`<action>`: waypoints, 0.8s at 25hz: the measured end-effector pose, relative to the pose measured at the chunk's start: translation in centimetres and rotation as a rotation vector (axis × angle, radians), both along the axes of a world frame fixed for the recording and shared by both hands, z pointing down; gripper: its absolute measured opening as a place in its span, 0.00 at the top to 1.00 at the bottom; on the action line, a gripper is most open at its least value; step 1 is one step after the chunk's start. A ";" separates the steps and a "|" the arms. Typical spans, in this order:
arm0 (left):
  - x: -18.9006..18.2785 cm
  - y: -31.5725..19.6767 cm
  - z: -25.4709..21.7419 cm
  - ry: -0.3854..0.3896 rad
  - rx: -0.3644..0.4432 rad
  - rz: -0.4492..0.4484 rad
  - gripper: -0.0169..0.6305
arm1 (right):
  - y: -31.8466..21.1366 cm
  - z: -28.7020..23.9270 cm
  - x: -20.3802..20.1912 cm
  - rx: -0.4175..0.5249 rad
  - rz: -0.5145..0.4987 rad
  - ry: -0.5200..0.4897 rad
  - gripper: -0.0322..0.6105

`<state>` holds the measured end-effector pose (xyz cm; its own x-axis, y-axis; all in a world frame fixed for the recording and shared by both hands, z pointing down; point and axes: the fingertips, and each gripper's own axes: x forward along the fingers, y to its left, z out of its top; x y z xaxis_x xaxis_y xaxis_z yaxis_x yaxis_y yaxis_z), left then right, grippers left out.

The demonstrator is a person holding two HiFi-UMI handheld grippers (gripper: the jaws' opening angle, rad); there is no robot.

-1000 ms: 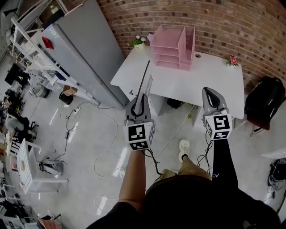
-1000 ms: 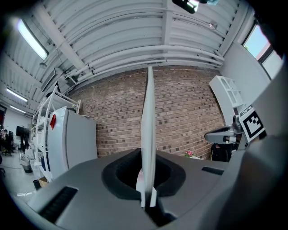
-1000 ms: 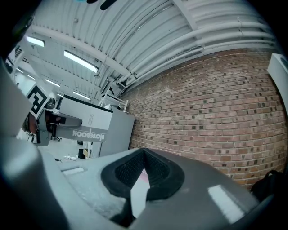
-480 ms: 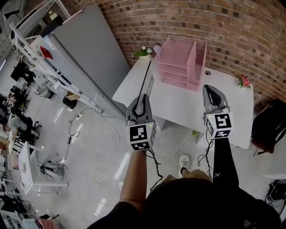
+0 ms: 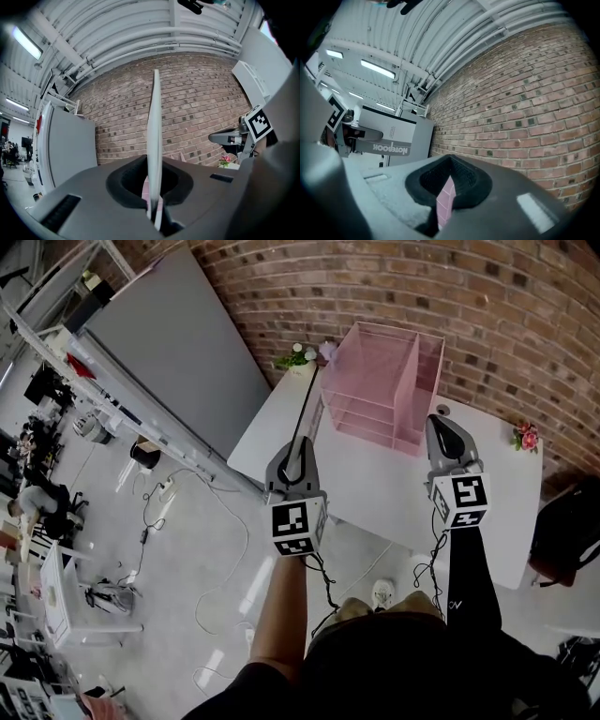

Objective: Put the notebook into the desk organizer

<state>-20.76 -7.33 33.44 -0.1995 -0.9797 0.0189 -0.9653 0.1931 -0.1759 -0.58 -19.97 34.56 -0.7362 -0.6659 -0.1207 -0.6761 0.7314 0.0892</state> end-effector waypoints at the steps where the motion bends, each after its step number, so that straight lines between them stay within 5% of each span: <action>1: 0.0 -0.7 0.1 -0.003 -0.002 0.003 0.95 | -0.6 0.2 -0.1 -0.003 0.000 0.000 0.95; 20: -0.8 -14.8 1.7 -0.042 -0.041 0.172 0.95 | -9.8 1.7 -1.3 -0.037 0.114 0.022 0.95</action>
<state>-21.61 -22.17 35.11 -0.0301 -0.9980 0.0552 -0.9751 0.0172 -0.2211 -1.86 -29.78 36.21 -0.6573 -0.7494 -0.0795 -0.7536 0.6525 0.0794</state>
